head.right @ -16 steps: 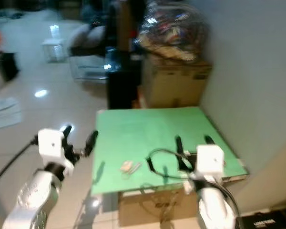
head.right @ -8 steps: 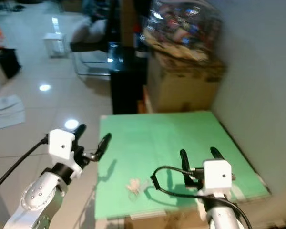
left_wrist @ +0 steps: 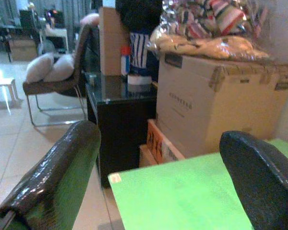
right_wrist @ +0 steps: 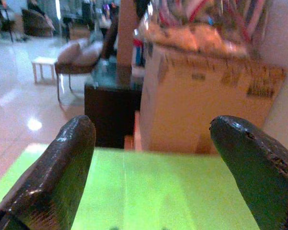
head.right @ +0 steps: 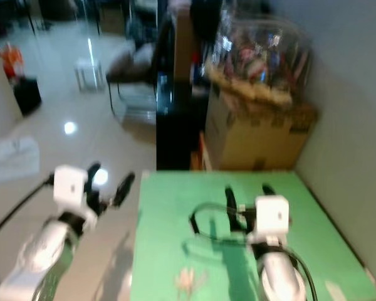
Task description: Hang keys on a hook
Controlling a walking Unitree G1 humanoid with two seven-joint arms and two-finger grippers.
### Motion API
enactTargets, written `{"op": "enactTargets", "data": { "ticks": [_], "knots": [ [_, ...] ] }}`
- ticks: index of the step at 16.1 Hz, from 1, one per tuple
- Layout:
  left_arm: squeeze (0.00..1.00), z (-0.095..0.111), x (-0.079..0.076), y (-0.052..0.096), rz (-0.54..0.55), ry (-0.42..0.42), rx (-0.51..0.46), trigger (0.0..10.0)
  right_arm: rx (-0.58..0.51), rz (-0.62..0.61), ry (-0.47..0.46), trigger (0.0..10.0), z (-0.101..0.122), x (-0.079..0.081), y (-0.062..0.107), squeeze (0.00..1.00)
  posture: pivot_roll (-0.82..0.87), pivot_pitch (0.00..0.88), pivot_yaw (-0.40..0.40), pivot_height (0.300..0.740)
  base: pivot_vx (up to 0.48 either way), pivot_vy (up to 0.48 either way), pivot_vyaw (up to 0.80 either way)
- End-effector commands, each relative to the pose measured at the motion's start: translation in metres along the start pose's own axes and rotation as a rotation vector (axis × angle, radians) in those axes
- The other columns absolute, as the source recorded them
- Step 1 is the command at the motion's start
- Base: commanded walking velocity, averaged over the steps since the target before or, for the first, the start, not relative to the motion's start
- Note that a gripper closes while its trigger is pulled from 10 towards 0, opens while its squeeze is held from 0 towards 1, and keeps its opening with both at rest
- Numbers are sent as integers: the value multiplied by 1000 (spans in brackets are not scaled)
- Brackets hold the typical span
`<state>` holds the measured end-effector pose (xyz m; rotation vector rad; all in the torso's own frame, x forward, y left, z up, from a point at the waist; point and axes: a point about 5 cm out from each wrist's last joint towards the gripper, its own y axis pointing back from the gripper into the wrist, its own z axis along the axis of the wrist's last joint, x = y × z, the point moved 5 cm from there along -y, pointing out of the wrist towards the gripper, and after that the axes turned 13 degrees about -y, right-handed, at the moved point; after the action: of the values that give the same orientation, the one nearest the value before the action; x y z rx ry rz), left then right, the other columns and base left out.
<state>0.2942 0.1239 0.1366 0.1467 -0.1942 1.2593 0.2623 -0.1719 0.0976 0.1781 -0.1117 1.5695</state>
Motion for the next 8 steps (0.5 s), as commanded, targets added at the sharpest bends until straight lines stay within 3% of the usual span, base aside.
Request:
{"op": "enactTargets", "data": {
  "ticks": [1, 4, 6, 8],
  "knots": [
    [0, 3, -1, -4, -6, 5, -12, 10000, 33, -5, -9, 10000, -6, -3, -1, 0, -119, 0, -20, 740, 0, 0, 0],
    [0, 5, 3, -2, -5, 1, -12, 10000, 50, 22, -24, 10000, -13, 4, -12, 0, -107, 0, -15, 740, 0, 0, 0],
    [0, 19, 8, 8, -34, -36, -74, 10000, 66, 45, -44, 10000, -21, 8, -33, 0, -65, 0, -10, 740, 0, 0, 0],
    [0, 27, 3, 17, -86, -50, -103, 10000, 94, 61, -61, 10000, -30, 12, -42, 0, -33, 0, -11, 740, 0, 0, 0]
  ]
}}
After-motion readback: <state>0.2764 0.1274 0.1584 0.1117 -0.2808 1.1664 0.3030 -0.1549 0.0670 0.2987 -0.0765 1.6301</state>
